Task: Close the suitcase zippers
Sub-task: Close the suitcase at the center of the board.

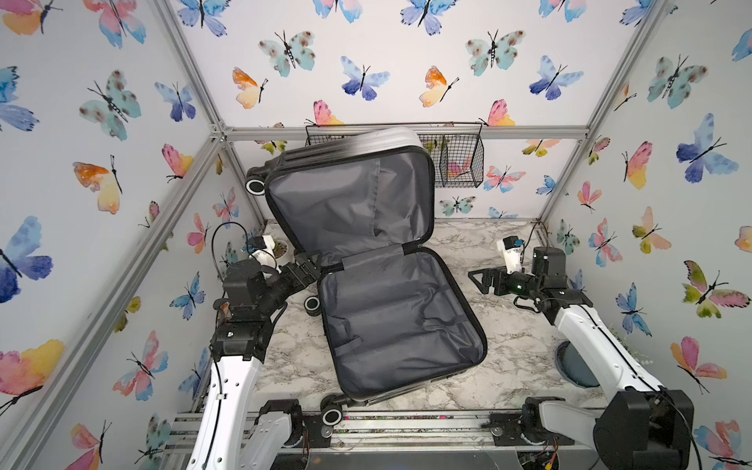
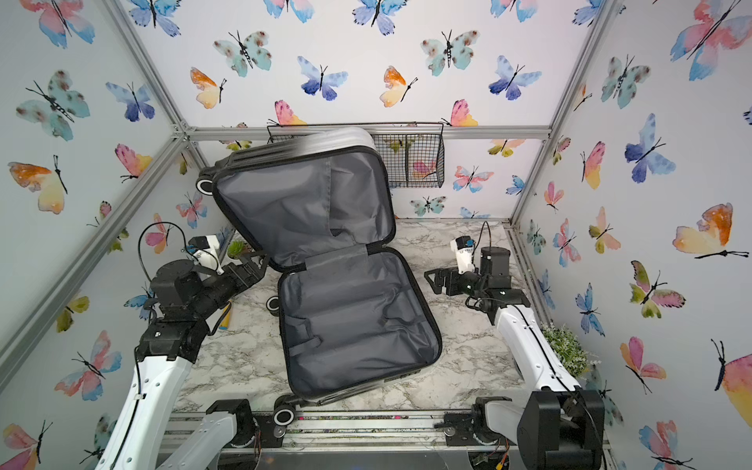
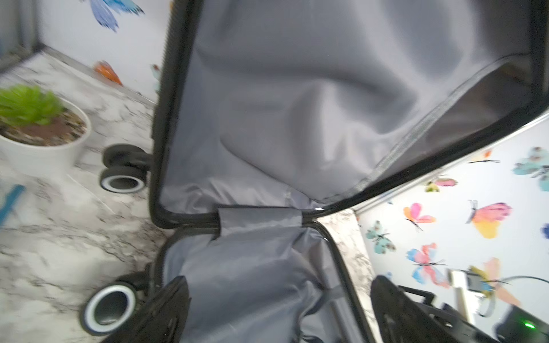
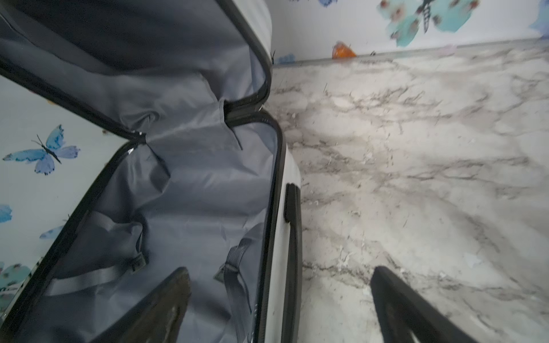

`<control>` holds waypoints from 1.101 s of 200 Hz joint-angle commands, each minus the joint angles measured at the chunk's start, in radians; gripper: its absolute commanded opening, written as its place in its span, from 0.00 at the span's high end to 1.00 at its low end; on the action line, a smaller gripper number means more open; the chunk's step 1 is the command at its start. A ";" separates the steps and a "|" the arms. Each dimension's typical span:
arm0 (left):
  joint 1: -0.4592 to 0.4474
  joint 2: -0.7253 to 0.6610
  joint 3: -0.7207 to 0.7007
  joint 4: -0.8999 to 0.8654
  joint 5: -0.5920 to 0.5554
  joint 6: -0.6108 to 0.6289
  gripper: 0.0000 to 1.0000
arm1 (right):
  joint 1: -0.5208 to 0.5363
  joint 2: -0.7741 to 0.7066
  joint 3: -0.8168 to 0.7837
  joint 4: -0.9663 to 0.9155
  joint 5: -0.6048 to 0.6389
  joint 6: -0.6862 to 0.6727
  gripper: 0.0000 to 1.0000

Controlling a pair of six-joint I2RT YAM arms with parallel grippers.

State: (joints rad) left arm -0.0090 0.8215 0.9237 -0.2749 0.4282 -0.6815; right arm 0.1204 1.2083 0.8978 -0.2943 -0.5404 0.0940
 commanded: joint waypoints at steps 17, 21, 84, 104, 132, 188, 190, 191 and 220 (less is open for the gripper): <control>-0.022 0.011 0.085 0.192 0.080 -0.405 0.08 | 0.123 0.051 -0.013 -0.129 0.162 0.000 0.06; -0.025 0.022 0.110 0.191 0.067 -0.420 0.08 | 0.132 0.054 -0.012 -0.124 0.187 0.008 0.06; -0.121 0.201 0.382 0.234 -0.166 -0.608 0.09 | 0.243 0.082 -0.075 -0.026 0.332 0.055 0.33; -0.151 0.285 0.476 0.257 -0.183 -0.638 0.10 | 0.267 0.075 -0.092 0.013 0.363 0.086 0.48; -0.187 0.386 0.613 0.219 -0.220 -0.632 0.11 | 0.305 0.087 -0.103 0.026 0.391 0.111 0.54; -0.189 0.572 0.806 0.064 -0.228 -0.638 0.17 | 0.340 0.095 -0.097 0.034 0.409 0.148 0.80; -0.189 0.578 0.808 0.065 -0.226 -0.638 0.18 | 0.340 0.094 -0.097 0.035 0.409 0.148 0.80; -0.189 0.579 0.809 0.067 -0.224 -0.638 0.18 | 0.340 0.094 -0.097 0.035 0.408 0.148 0.80; -0.189 0.649 0.842 0.089 -0.233 -0.642 0.22 | 0.350 0.097 -0.093 0.041 0.403 0.157 0.86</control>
State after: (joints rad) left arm -0.1967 1.4147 1.7206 -0.1612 0.2096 -1.3228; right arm 0.4458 1.2942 0.8024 -0.2836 -0.1211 0.2291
